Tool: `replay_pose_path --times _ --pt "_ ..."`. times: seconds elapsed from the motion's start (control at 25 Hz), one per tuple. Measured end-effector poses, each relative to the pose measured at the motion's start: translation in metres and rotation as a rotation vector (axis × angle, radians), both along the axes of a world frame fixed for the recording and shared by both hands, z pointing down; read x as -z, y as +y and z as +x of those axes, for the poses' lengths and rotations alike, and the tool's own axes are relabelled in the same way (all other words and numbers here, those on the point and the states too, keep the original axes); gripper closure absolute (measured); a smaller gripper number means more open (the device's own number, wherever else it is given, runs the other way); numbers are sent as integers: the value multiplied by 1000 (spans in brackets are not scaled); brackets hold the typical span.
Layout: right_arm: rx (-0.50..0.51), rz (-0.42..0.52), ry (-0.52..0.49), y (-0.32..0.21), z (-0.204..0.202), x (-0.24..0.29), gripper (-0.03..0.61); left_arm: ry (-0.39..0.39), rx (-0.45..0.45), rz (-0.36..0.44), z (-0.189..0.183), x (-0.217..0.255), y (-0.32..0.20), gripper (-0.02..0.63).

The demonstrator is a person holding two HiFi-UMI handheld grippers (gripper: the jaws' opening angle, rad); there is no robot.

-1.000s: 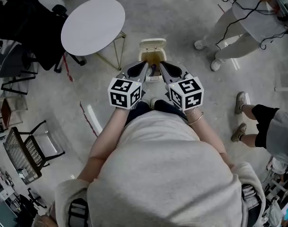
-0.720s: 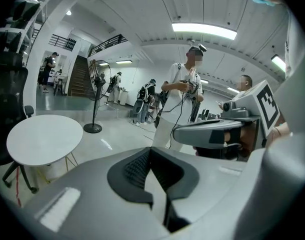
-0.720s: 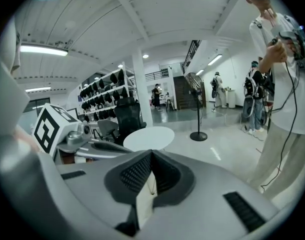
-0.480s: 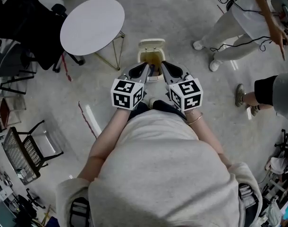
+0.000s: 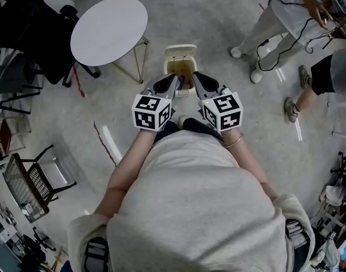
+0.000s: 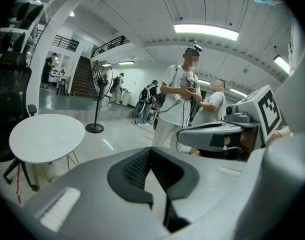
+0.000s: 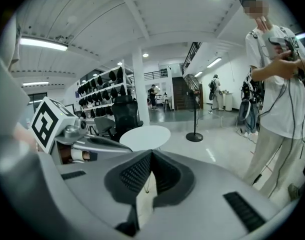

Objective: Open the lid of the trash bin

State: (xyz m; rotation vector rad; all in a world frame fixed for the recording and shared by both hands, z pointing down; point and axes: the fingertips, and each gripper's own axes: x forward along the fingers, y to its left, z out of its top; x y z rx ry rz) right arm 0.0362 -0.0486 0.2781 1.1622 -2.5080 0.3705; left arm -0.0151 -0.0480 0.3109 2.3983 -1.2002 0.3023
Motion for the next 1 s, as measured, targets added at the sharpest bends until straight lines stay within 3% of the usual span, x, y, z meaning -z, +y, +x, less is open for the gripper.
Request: replay_pose_path --times 1.0 --pt "7 -25 14 10 2 -5 572 19 -3 -44 4 -3 9 606"
